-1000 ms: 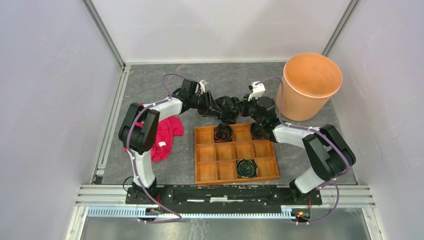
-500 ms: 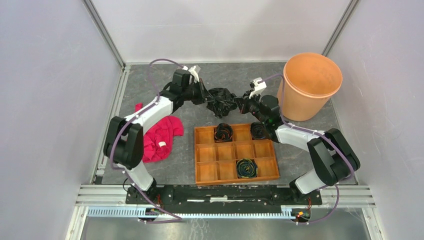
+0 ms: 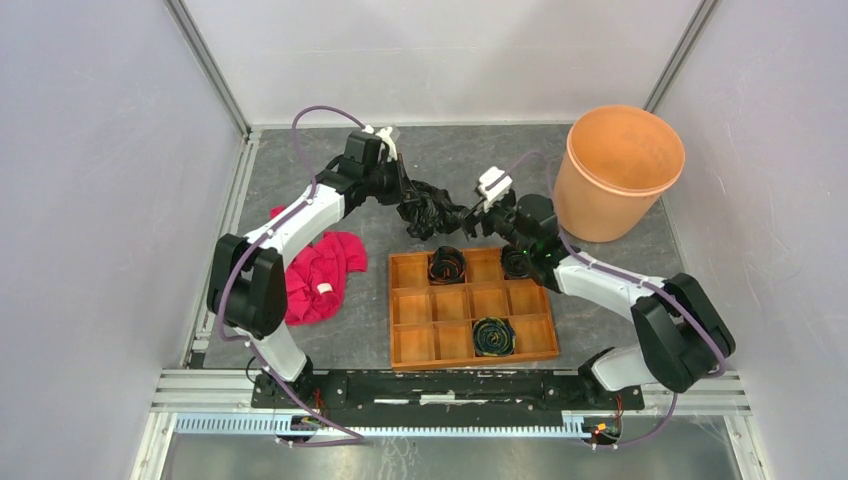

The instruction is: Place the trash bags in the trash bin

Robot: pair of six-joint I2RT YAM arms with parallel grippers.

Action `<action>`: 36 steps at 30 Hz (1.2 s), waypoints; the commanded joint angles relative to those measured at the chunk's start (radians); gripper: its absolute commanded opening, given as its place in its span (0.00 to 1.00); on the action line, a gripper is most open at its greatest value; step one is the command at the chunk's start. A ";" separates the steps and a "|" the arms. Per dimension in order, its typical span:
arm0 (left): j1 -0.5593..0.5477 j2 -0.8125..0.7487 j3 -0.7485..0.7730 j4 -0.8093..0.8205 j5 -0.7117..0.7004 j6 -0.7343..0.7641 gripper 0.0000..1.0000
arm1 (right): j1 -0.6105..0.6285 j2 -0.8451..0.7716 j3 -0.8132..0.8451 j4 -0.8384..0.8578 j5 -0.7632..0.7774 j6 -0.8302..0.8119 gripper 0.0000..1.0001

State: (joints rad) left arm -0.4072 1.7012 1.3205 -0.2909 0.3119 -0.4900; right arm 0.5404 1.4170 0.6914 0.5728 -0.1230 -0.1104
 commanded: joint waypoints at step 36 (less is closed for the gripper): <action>0.003 -0.061 0.032 -0.062 -0.221 0.055 0.97 | -0.011 0.074 -0.128 0.338 0.304 0.303 0.00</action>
State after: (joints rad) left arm -0.4191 1.6234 1.3540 -0.4099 -0.0532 -0.4080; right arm 0.5289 1.5276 0.5800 0.8291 0.1570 0.2012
